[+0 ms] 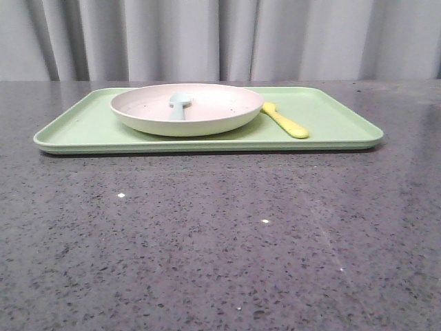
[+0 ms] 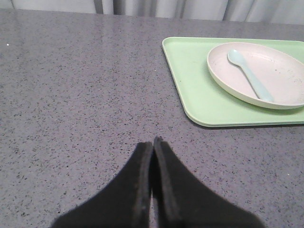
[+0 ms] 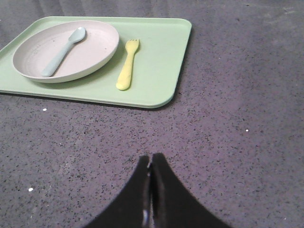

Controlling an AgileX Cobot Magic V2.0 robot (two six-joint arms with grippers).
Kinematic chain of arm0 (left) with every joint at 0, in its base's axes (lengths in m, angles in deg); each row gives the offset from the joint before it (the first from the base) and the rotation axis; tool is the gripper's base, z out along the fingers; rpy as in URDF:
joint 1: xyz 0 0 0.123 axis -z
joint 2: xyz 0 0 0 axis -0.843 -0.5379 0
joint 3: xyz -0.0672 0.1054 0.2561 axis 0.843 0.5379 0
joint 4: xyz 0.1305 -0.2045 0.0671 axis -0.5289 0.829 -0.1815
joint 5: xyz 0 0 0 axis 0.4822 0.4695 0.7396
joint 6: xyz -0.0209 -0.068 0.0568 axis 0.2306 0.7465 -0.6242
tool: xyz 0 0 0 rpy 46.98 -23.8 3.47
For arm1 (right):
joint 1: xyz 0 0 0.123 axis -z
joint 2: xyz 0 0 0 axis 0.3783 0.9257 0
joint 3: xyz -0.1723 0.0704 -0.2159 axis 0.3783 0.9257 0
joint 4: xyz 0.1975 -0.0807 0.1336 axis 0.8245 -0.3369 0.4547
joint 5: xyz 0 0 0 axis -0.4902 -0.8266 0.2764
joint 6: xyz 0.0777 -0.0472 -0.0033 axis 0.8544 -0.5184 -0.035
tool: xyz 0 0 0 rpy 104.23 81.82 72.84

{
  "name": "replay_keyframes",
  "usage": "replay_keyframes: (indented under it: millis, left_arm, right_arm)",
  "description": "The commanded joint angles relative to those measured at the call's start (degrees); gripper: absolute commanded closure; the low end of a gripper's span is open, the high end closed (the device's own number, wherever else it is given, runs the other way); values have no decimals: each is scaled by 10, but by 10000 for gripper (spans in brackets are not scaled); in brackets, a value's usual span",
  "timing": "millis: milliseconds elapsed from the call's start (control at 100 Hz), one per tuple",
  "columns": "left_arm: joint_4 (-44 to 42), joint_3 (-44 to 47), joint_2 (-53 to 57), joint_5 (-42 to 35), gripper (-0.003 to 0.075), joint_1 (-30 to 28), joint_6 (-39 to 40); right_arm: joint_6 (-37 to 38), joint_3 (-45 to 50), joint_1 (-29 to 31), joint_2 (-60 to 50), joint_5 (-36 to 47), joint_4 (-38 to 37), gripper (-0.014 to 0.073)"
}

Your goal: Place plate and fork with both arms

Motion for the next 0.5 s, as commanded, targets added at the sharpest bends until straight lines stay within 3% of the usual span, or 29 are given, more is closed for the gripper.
replay_keyframes:
  millis: [0,170,490]
  left_arm:
    - [7,-14,-5,-41,741,-1,-1]
    - [-7,-7,-5,-90,741,-1,-1]
    - [-61,136,60,-330,741,-1,-1]
  right_arm:
    - [-1,-14,3,5,45,-8,662]
    - [-1,-14,3,5,45,-8,662]
    - [-1,-14,3,5,45,-8,662]
